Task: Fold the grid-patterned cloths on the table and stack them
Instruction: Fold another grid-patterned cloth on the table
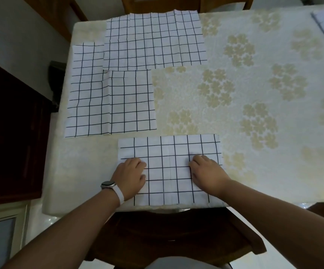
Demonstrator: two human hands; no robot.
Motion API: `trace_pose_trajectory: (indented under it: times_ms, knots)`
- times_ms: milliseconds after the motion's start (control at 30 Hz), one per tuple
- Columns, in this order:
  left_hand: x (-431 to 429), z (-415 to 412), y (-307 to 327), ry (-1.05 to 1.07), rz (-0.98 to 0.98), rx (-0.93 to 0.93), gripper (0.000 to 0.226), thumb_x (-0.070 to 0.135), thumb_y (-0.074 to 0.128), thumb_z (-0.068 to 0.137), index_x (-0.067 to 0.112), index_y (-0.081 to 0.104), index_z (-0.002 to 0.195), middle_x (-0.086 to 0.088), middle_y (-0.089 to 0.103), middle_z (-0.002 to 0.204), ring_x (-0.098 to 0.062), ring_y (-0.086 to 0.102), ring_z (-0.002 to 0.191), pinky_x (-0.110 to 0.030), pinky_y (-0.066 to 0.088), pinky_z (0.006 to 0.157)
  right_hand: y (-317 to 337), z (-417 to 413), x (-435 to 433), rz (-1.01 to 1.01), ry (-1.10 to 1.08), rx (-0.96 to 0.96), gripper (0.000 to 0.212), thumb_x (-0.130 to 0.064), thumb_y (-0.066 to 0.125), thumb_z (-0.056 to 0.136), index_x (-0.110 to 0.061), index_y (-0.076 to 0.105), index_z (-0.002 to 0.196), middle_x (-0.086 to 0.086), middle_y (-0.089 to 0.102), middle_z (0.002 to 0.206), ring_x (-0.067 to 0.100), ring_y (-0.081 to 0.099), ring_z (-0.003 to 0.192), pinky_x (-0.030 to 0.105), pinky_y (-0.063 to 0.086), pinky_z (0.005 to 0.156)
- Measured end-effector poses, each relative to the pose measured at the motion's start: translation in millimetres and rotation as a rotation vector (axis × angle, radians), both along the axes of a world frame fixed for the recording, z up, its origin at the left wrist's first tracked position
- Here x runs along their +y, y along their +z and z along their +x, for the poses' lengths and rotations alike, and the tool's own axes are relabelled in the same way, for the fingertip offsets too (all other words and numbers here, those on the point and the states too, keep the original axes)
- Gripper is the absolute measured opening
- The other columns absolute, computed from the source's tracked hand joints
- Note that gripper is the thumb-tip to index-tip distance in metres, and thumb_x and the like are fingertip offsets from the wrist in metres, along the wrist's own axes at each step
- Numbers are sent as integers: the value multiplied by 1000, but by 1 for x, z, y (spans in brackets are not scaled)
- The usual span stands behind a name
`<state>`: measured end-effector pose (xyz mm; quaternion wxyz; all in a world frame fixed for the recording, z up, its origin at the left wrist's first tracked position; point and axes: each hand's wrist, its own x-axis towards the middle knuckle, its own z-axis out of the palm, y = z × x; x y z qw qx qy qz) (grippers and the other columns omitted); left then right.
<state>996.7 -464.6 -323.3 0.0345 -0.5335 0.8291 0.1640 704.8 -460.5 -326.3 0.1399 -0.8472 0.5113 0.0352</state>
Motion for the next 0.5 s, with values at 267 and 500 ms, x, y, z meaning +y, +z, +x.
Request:
trace_pose_trajectory:
  times_ms: [267, 500]
  knots:
    - [-13, -2, -4, -65, -13, -5, 19, 21, 64, 70, 16, 65, 88, 1, 61, 88, -22, 57, 78, -31, 45, 62, -3, 1, -5, -46, -65, -24, 21, -15, 76, 65, -9, 63, 81, 7, 59, 83, 28, 59, 71, 36, 50, 57]
    - [-21, -4, -5, -86, 61, 8, 13, 22, 64, 76, 14, 64, 86, -2, 62, 87, -22, 57, 83, -33, 44, 67, -5, 6, -5, -71, -70, 2, 26, -14, 82, 57, -11, 63, 73, 6, 59, 76, 27, 58, 64, 33, 48, 54]
